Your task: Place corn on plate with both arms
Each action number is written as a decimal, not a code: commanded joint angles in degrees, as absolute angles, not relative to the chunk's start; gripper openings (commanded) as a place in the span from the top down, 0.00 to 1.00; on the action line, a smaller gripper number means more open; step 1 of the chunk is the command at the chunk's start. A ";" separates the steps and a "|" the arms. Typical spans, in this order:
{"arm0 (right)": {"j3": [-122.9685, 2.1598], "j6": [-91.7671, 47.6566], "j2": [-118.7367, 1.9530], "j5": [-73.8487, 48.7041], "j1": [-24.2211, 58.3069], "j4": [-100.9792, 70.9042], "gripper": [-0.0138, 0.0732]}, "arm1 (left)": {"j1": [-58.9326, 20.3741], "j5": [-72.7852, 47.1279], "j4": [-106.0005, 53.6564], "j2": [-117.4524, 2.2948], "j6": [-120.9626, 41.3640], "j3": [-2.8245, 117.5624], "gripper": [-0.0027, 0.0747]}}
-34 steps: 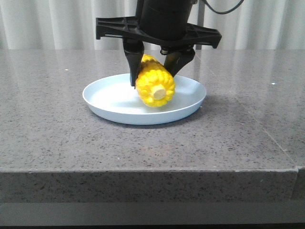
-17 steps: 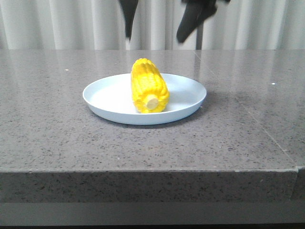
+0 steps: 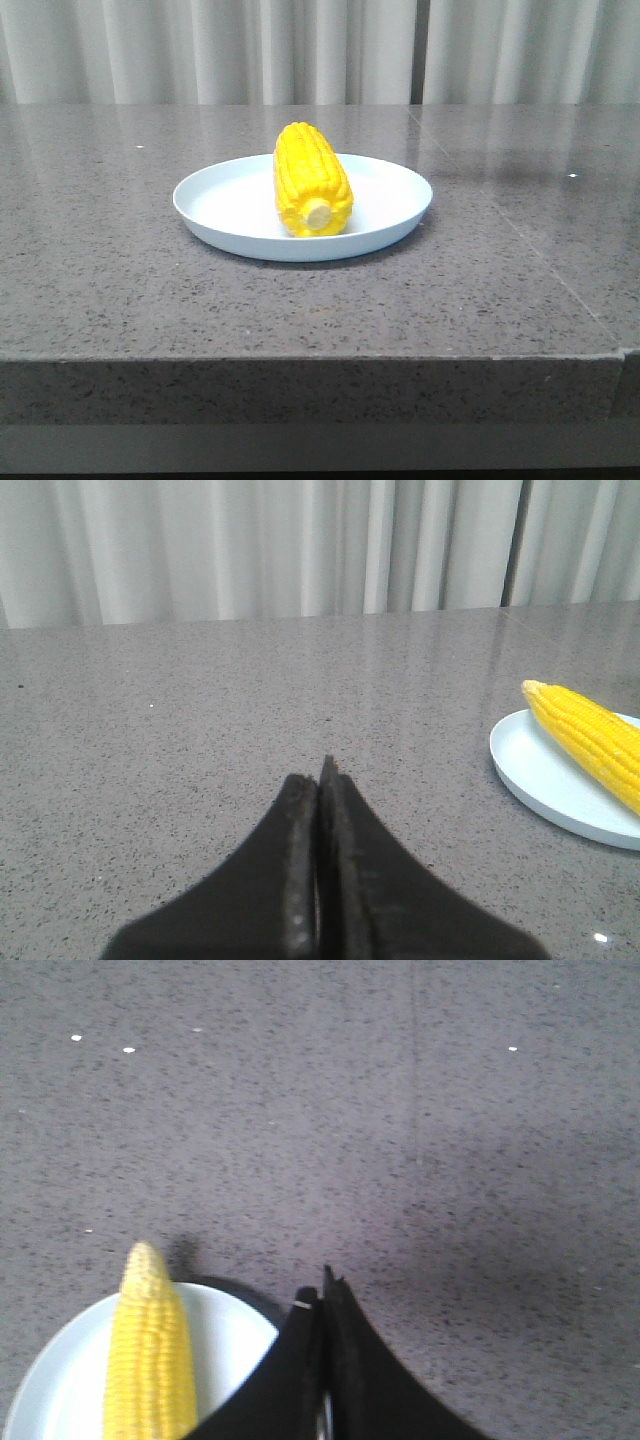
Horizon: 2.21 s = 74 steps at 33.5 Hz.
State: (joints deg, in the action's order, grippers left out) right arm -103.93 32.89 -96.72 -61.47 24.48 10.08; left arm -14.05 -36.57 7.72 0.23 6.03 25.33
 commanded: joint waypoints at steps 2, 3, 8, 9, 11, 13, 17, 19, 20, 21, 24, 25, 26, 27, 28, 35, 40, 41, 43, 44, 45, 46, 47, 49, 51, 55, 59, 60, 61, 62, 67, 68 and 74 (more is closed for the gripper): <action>-105.53 28.47 -92.73 -61.74 22.82 10.31 0.92 | -14.05 -32.07 7.88 -0.47 6.35 26.68 0.99; -104.96 27.68 -92.30 -61.90 22.51 10.11 0.92 | -14.05 -32.07 7.88 -0.47 6.35 26.68 0.99; -99.44 23.79 -89.47 -60.90 19.11 6.95 0.92 | -14.05 -32.07 7.88 -0.47 6.35 26.68 0.99; -98.15 22.94 -88.48 -60.52 18.06 5.88 0.92 | -14.05 -32.07 7.88 -0.47 6.35 26.68 0.99; -94.80 21.71 -86.55 -59.45 16.27 4.47 0.92 | -14.05 -32.07 7.88 -0.47 6.35 26.68 0.99; -91.04 21.07 -84.21 -57.89 14.86 3.94 0.92 | -14.05 -32.07 7.88 -0.47 6.35 26.68 0.99; -82.29 20.93 -78.41 -53.58 13.03 4.27 0.92 | -14.05 -32.07 7.88 -0.47 6.35 26.68 0.99; -78.17 20.93 -74.61 -51.54 12.62 5.00 0.92 | -14.05 -32.07 7.88 -0.47 6.35 26.68 0.99; -76.45 20.93 -73.11 -50.68 12.63 5.40 0.92 | -14.05 -32.07 7.88 -0.47 6.35 26.68 0.99; -74.13 20.93 -71.10 -49.55 12.63 5.91 0.92 | -14.05 -32.07 7.88 -0.47 6.35 26.68 0.99; -67.98 20.93 -65.99 -46.25 12.63 6.27 0.92 | -14.05 -32.07 7.88 -0.47 6.35 26.68 0.99; -66.36 20.93 -63.95 -45.23 12.63 6.27 0.92 | -14.05 -32.07 7.88 -0.47 6.35 26.68 0.99; -64.16 20.93 -61.94 -43.83 12.63 6.27 0.92 | -14.05 -32.07 7.88 -0.47 6.35 26.68 0.99; -62.54 20.93 -60.46 -42.76 12.63 6.27 0.92 | -14.05 -32.07 7.88 -0.47 6.35 26.68 0.99; -60.41 20.93 -58.46 -41.39 12.63 6.27 0.92 | -14.05 -32.07 7.88 -0.47 6.35 26.68 0.99; -48.29 20.93 -46.93 -32.78 12.63 6.92 0.92 | -14.05 -32.07 7.88 -0.47 6.35 26.68 0.99; -40.45 20.93 -38.16 -26.60 12.63 8.63 0.92 | -14.05 -32.07 7.88 -0.47 6.35 26.68 0.99; -38.83 20.93 -36.28 -25.60 12.63 8.61 0.92 | -14.05 -32.07 7.88 -0.47 6.35 26.68 0.99; -36.21 20.93 -33.13 -24.41 12.63 8.64 0.92 | -14.05 -32.07 7.88 -0.47 6.35 26.68 0.99; -34.81 20.93 -31.48 -24.01 12.63 8.68 0.92 | -14.05 -32.07 7.88 -0.47 6.35 26.68 0.99; -33.86 20.93 -30.29 -23.77 12.63 8.74 0.92 | -14.05 -32.07 7.88 -0.47 6.35 26.68 0.99; -32.71 20.93 -28.80 -23.61 12.63 8.83 0.92 | -14.05 -32.07 7.88 -0.47 6.35 26.68 0.99; -31.65 20.93 -27.76 -23.54 12.63 8.90 0.92 | -14.05 -32.07 7.88 -0.47 6.35 26.68 0.99; -29.96 20.93 -25.44 -23.16 12.63 9.25 0.92 | -14.05 -32.07 7.88 -0.47 6.35 26.68 0.99; -28.38 20.93 -23.04 -22.69 12.63 9.45 0.92 | -14.05 -32.07 7.88 -0.47 6.35 26.68 0.99; -26.51 20.93 -19.60 -21.05 12.63 9.48 0.92 | -14.05 -32.07 7.88 -0.47 6.35 26.68 0.99; -25.98 20.93 -18.26 -20.85 12.63 9.41 0.92 | -14.05 -32.07 7.88 -0.47 6.35 26.68 0.99; -25.92 20.93 -18.26 -21.04 12.63 9.35 0.92 | -14.05 -32.07 7.88 -0.47 6.35 26.68 0.99; -25.92 20.93 -18.26 -21.28 12.63 9.29 0.92 | -14.05 -32.07 7.88 -0.47 6.35 26.68 0.99; -25.92 20.93 -18.26 -21.39 12.63 9.29 0.92 | -14.05 -32.07 7.88 -0.47 6.35 26.68 0.99; -25.92 20.93 -18.26 -21.39 12.63 9.21 0.92 | -14.05 -32.07 7.88 -0.47 6.35 26.68 0.99; -25.92 20.93 -18.26 -21.39 12.63 9.21 0.92 | -14.05 -32.07 7.88 -0.47 6.35 26.68 0.99; -25.92 20.93 -18.26 -21.46 12.63 9.21 0.92 | -14.05 -32.07 7.88 -0.47 6.35 26.68 0.99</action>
